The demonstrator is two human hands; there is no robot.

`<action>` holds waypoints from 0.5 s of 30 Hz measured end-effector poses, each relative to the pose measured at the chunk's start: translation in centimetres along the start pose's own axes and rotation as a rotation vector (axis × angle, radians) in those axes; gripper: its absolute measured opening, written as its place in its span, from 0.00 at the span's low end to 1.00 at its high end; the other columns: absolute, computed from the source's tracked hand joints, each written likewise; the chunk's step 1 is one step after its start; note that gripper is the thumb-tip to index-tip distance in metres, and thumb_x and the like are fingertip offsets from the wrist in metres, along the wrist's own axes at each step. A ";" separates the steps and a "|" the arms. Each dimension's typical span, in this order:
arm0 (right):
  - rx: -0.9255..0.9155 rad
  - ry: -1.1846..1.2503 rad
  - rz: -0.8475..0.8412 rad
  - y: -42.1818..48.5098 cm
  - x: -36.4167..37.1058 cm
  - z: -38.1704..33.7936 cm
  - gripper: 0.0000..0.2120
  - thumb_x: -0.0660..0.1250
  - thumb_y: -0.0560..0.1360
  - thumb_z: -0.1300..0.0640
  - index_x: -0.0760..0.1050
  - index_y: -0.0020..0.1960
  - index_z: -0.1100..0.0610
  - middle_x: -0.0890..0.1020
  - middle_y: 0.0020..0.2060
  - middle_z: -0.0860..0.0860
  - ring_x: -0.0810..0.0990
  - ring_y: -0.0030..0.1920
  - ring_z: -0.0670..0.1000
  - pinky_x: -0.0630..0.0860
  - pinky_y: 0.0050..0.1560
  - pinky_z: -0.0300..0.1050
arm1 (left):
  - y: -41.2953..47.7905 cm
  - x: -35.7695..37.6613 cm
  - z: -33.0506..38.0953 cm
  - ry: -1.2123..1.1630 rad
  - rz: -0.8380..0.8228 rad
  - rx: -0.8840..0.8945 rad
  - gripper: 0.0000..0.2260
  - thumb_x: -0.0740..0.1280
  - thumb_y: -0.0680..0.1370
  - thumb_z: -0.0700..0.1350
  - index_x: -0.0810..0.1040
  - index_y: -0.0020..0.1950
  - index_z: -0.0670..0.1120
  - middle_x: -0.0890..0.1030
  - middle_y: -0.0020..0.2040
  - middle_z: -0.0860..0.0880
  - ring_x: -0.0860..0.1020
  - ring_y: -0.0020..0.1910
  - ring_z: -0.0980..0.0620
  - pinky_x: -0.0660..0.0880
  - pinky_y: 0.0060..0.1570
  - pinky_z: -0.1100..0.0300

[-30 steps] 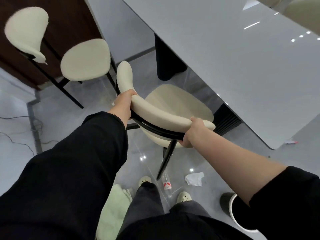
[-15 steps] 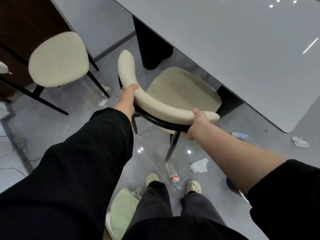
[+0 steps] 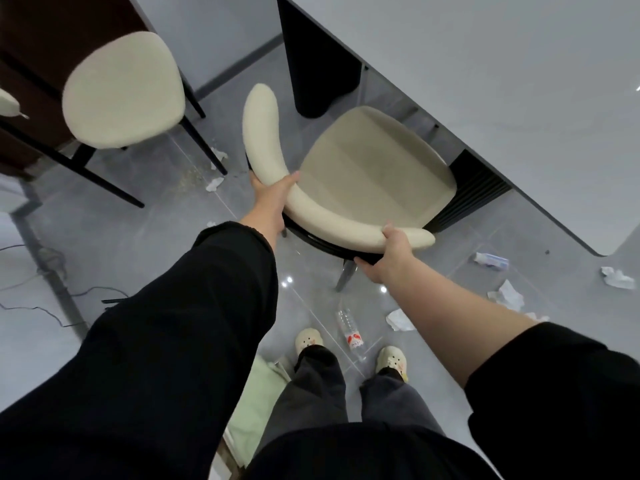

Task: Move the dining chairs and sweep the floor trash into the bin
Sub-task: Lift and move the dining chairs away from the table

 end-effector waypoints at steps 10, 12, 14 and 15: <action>-0.055 0.055 -0.016 1.7 -1.5 3.0 0.25 0.70 0.74 0.50 0.67 0.68 0.52 0.77 0.59 0.52 0.77 0.59 0.56 0.76 0.58 0.56 | -0.4 -1.6 -1.8 0.076 0.070 0.011 0.38 0.67 0.71 0.34 0.55 0.75 0.56 0.72 0.59 0.49 0.74 0.49 0.47 0.77 0.44 0.50; -0.043 0.062 -0.016 1.7 -1.9 3.9 0.24 0.70 0.74 0.51 0.67 0.67 0.52 0.78 0.58 0.52 0.78 0.57 0.55 0.76 0.58 0.56 | -0.8 -1.9 -2.1 0.098 0.078 0.019 0.37 0.66 0.71 0.33 0.56 0.75 0.55 0.72 0.57 0.49 0.73 0.48 0.48 0.76 0.40 0.53; -0.025 0.075 -0.006 1.8 -2.4 4.6 0.23 0.70 0.74 0.51 0.68 0.66 0.52 0.78 0.56 0.52 0.78 0.56 0.55 0.76 0.59 0.57 | -1.1 -2.2 -2.4 0.115 0.085 0.018 0.37 0.66 0.71 0.33 0.56 0.75 0.56 0.72 0.58 0.49 0.73 0.50 0.47 0.77 0.44 0.49; -0.015 0.082 -0.003 1.8 -2.6 4.9 0.22 0.70 0.74 0.50 0.69 0.65 0.53 0.78 0.54 0.52 0.78 0.55 0.56 0.76 0.60 0.57 | -1.2 -2.4 -2.5 0.126 0.087 0.015 0.37 0.66 0.71 0.33 0.56 0.75 0.56 0.72 0.59 0.49 0.73 0.52 0.46 0.77 0.48 0.47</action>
Point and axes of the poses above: each hand's wrist, its own y-axis towards the middle knuckle, its own x-axis out of the palm, z = x × y, the point moved 1 cm from there along y, towards the middle knuckle
